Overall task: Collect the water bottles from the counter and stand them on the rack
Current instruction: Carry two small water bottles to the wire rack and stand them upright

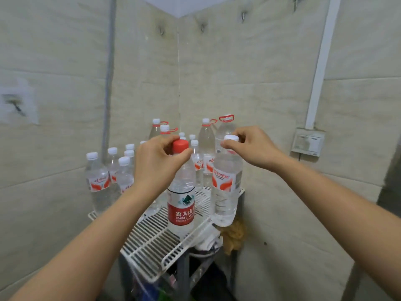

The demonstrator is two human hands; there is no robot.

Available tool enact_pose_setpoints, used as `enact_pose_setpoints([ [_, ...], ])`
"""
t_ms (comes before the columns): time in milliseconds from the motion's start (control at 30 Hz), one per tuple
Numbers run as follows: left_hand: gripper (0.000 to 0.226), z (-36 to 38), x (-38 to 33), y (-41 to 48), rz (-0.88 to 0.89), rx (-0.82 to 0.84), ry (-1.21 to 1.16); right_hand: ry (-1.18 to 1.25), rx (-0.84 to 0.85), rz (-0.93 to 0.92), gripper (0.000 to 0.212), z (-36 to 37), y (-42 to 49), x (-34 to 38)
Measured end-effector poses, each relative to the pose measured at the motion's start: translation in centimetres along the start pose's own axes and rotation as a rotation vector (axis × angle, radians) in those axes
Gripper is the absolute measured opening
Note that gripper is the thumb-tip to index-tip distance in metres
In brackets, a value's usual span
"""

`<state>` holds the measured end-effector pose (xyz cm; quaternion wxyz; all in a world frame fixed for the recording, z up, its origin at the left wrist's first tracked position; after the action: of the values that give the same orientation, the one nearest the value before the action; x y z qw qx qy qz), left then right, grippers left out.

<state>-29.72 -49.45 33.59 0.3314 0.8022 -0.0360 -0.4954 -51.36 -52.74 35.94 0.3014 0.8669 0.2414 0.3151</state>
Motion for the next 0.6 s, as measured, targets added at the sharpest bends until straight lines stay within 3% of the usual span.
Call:
enact_pose_setpoints([
  [233, 0.027, 9.3, 4.3, 5.1, -0.161, -0.110, 0.040, 0.102, 0.152, -0.098, 0.034, 4.1, 7.0, -10.1],
  [433, 0.033, 15.1, 7.1, 7.8, -0.233, -0.142, 0.128, 0.061, 0.364, -0.200, 0.049, 8.4, 11.0, -15.8],
  [600, 0.024, 18.2, 8.0, 9.1, -0.227, -0.186, 0.214, 0.031, 0.372, -0.169, 0.050, 11.1, 13.3, -18.3],
])
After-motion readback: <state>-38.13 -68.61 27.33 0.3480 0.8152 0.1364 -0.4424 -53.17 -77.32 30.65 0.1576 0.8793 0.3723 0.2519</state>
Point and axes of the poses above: each hand's wrist, its own y-axis towards the middle knuckle, its own z-axis out of the palm, x = y × z, the point moved 3 cm from there along y, towards the middle knuckle, and after that the axes turned 14 degrees about -z, right-handed, at the moved point
